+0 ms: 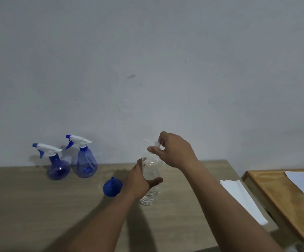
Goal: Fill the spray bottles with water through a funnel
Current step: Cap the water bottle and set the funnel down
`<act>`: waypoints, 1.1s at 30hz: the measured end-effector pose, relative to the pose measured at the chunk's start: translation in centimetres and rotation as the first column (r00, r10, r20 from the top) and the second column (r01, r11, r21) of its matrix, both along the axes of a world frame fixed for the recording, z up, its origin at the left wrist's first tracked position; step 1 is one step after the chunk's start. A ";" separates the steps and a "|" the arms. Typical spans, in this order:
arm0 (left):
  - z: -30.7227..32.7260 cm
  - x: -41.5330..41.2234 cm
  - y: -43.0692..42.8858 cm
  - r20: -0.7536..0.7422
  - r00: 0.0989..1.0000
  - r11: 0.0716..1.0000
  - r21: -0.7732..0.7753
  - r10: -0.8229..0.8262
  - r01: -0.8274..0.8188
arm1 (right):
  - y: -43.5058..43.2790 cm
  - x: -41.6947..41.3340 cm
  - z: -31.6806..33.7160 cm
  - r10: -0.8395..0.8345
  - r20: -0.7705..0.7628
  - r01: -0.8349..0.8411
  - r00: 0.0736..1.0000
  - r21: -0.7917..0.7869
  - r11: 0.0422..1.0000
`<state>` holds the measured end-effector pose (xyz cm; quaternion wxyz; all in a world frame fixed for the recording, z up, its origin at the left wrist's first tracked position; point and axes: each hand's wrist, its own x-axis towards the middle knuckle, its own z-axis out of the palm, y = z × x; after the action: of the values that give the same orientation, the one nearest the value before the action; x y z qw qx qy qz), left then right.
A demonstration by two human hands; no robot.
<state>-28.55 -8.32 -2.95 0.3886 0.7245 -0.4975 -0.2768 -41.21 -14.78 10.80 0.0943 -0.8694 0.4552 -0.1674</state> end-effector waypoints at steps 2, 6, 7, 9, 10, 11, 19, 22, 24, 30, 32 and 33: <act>0.1 0.0 0.0 -0.006 1.000 1.000 0.000 0.001 -0.001 | 0.1 0.1 -0.1 0.046 0.023 -0.046 0.999 0.024 0.999; -0.1 -0.1 0.0 0.000 1.000 1.000 -0.002 0.009 -0.009 | -0.2 0.3 0.0 0.078 0.045 -0.083 0.996 0.109 0.991; -0.1 -0.1 0.0 0.007 1.000 1.000 -0.005 0.015 -0.014 | -0.3 0.3 -0.1 0.067 0.045 -0.072 0.997 0.117 0.990; -0.1 -0.3 0.1 0.016 1.000 1.000 -0.010 0.016 -0.016 | -0.3 0.4 -0.3 0.036 0.068 -0.044 0.997 0.130 0.991; -0.2 -0.4 0.2 0.016 1.000 1.000 -0.013 0.013 -0.013 | -0.2 0.4 -0.5 0.011 0.088 -0.022 0.996 0.135 0.991; -0.2 -0.5 0.2 0.012 1.000 1.000 -0.018 0.013 -0.013 | -0.1 0.5 -0.7 -0.021 0.103 0.007 0.994 0.131 0.991; -0.2 -0.7 0.5 -0.006 0.999 0.998 -0.056 0.031 -0.032 | 0.7 0.2 -1.7 -0.012 0.157 0.006 0.987 0.043 0.999; -0.2 -0.9 0.4 -0.020 0.999 0.997 -0.064 0.035 -0.036 | 0.3 0.0 -1.9 0.030 0.207 -0.048 0.978 0.080 0.996; -0.3 -1.0 0.4 -0.021 0.999 0.997 -0.056 0.045 -0.046 | 0.1 0.1 -2.1 0.008 0.239 -0.038 0.971 0.122 0.992; -0.7 -0.7 0.3 -0.015 0.998 0.997 -0.040 0.060 -0.060 | 0.2 0.4 -2.3 -0.047 0.309 -0.009 0.950 0.176 0.984; -0.6 -0.7 0.4 -0.024 0.998 0.997 -0.045 0.055 -0.056 | 0.5 0.2 -2.9 -0.043 0.388 -0.041 0.921 0.206 0.978; -0.5 -0.7 0.4 -0.023 0.998 0.997 -0.051 0.056 -0.057 | 0.7 -0.1 -3.4 -0.046 0.431 -0.060 0.901 0.230 0.971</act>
<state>-29.28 -7.96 -3.48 0.4201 0.7249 -0.4796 -0.2607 -41.27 -14.10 7.41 0.2971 -0.7944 0.4364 -0.3003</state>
